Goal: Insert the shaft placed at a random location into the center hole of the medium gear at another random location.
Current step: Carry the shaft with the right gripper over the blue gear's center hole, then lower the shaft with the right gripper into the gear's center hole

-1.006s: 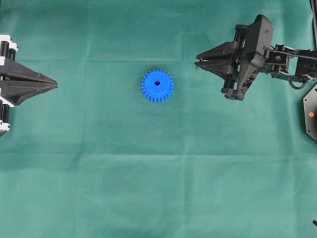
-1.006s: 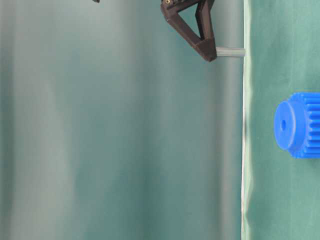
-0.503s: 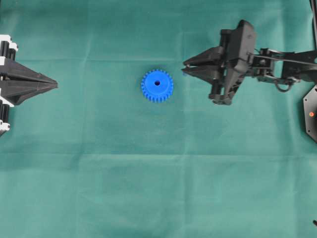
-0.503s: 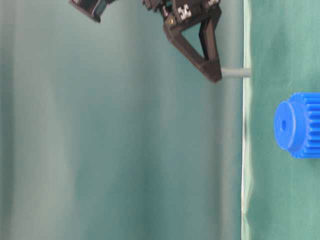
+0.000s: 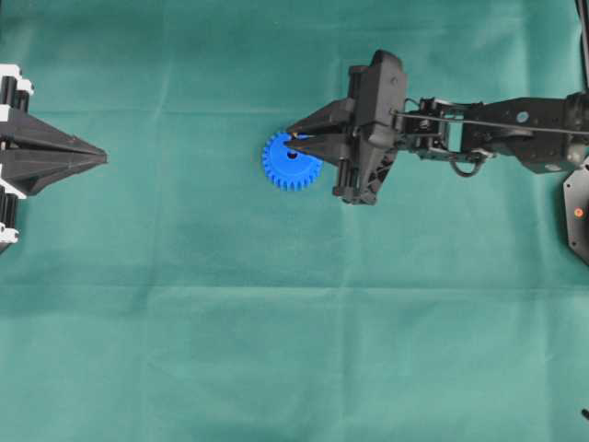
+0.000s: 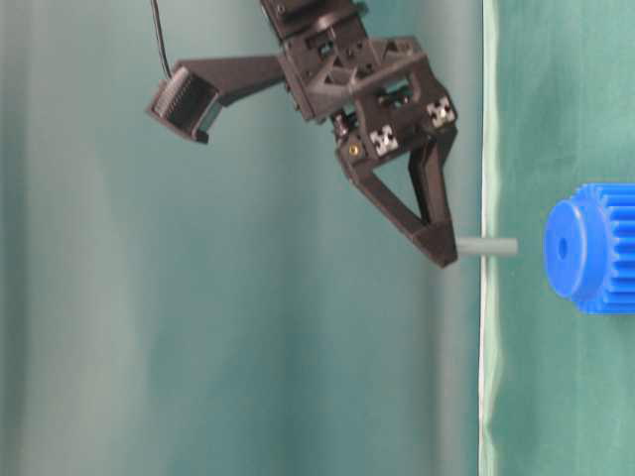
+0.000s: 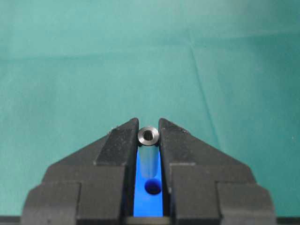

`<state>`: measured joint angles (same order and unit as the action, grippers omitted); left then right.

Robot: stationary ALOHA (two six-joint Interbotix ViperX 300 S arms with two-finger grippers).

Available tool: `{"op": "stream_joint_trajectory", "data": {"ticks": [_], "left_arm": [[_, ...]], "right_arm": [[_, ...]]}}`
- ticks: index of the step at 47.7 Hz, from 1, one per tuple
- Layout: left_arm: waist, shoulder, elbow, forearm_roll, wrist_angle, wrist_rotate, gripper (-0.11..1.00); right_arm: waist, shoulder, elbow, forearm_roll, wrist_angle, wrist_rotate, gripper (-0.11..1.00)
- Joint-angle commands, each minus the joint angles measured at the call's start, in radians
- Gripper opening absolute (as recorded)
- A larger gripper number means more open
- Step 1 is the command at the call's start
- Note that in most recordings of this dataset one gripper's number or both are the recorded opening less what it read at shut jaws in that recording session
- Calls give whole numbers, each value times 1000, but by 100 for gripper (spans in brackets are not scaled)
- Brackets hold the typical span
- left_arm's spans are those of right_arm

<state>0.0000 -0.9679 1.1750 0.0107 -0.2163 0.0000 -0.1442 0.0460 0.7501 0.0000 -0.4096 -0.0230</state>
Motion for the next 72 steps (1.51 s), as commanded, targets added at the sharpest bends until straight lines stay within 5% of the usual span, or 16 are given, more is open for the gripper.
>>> {"op": "stream_joint_trajectory", "data": {"ticks": [1,46,72], "left_arm": [[2,8,-21,3,-5,2,0],[2,8,-21,3,-6,-3,0],[2,6,-21,3,-6,-3,0]], "right_arm": [[3,-2,-38,-2,-5,-12,13],[-2,110,-40,-2,-57,-12,13],[-17,21,-40,0,-17,-49,13]]}}
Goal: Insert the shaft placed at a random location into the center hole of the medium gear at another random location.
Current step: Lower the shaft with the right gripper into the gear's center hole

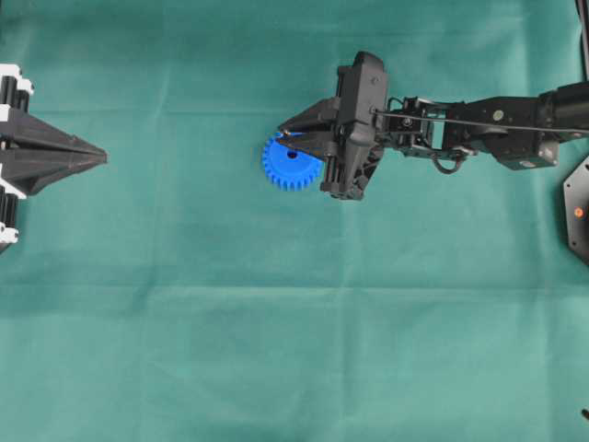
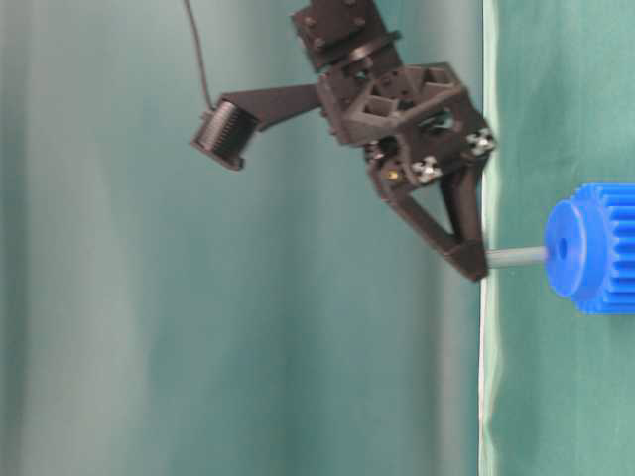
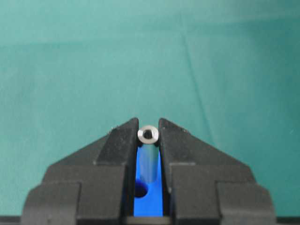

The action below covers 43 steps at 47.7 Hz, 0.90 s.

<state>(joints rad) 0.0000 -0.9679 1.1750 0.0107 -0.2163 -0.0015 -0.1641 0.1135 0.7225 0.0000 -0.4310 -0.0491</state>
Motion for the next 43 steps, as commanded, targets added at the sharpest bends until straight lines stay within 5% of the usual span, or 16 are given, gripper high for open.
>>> {"op": "stream_joint_trajectory", "data": {"ticks": [1,43], "left_arm": [[2,8,-21,3,-6,-2,0],[2,6,-21,3,-8,-3,0]], "right_arm": [[3,-46,-11,-2,5,-25,13],[14,34,18,38,-72,-14,13]]}}
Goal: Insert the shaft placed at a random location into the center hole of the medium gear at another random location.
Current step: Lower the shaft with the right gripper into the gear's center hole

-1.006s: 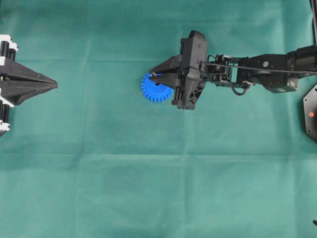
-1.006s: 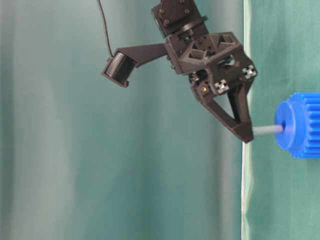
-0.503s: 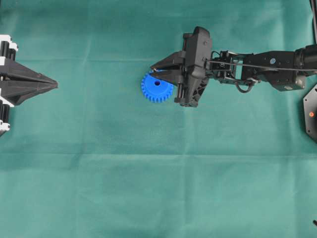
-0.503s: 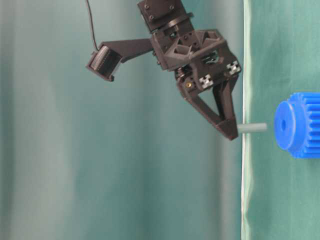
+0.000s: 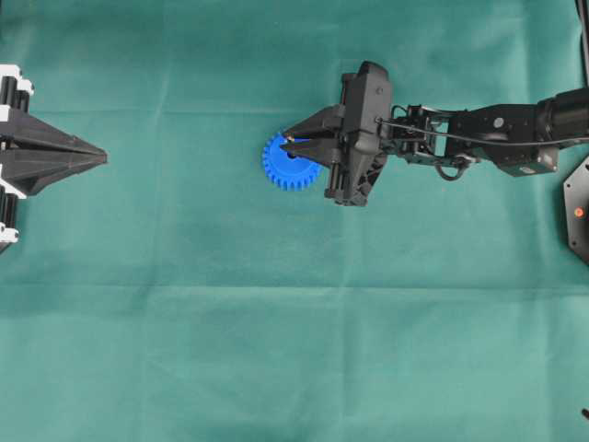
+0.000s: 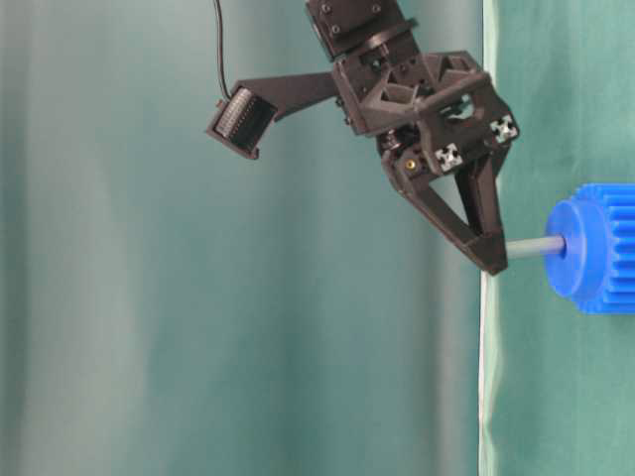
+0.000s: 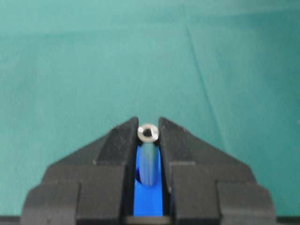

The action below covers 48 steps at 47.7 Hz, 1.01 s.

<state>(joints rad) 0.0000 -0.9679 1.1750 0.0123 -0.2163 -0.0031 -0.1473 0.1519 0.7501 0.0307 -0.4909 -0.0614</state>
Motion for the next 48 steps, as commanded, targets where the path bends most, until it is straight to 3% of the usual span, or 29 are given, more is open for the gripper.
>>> {"op": "stream_joint_trajectory", "data": {"ticks": [1,48], "left_arm": [[2,8,-21,2,-8,-2,0],[2,8,-20,2,-5,0,0]], "right_arm": [[-3,-3,-9,9,-15,-2,13],[-3,15,-18,11,-11,-5,13]]}}
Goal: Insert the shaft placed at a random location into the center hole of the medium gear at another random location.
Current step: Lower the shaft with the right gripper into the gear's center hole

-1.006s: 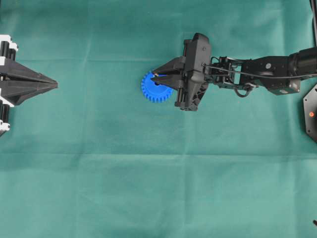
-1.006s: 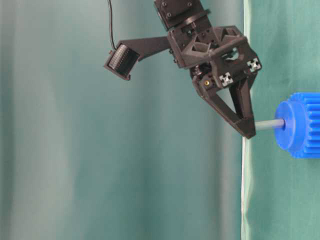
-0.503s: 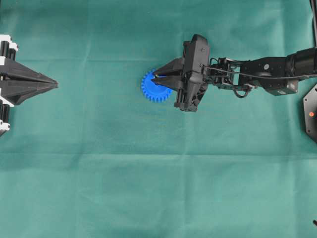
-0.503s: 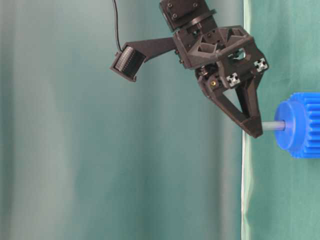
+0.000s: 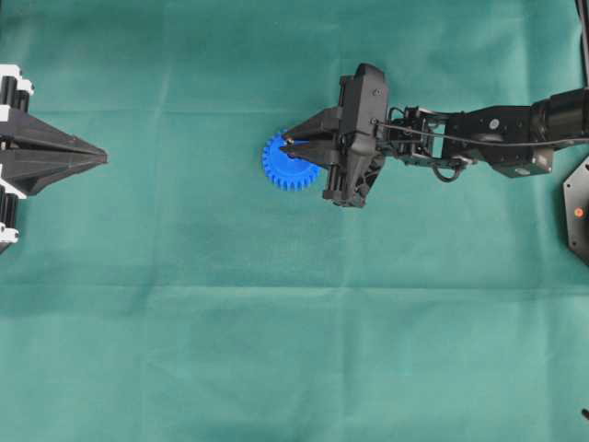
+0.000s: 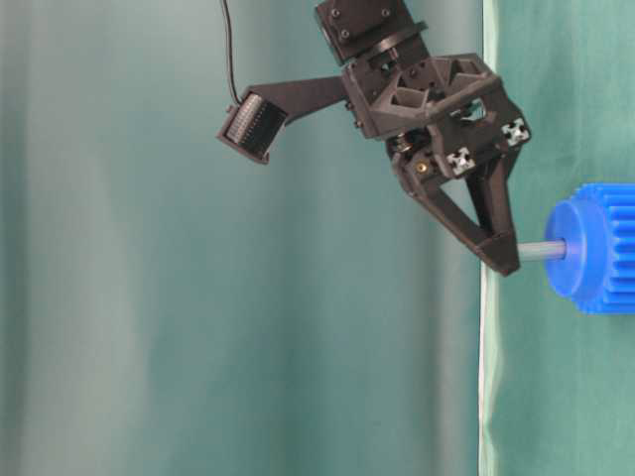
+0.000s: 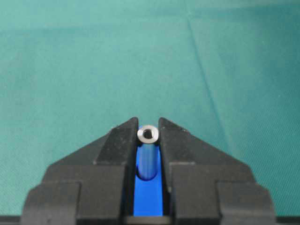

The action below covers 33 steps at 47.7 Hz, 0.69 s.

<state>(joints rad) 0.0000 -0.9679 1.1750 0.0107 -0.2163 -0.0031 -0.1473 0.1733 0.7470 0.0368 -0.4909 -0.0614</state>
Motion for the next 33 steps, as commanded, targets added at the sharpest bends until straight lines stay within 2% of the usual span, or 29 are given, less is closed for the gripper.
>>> {"op": "stream_joint_trajectory", "data": {"ticks": [1,33], "left_arm": [[2,8,-20,3,-6,0,0],[2,8,-20,3,-5,2,0]], "right_arm": [[-3,-3,-17,5,-12,-5,13],[-3,54,-17,0,-40,-5,13]]}}
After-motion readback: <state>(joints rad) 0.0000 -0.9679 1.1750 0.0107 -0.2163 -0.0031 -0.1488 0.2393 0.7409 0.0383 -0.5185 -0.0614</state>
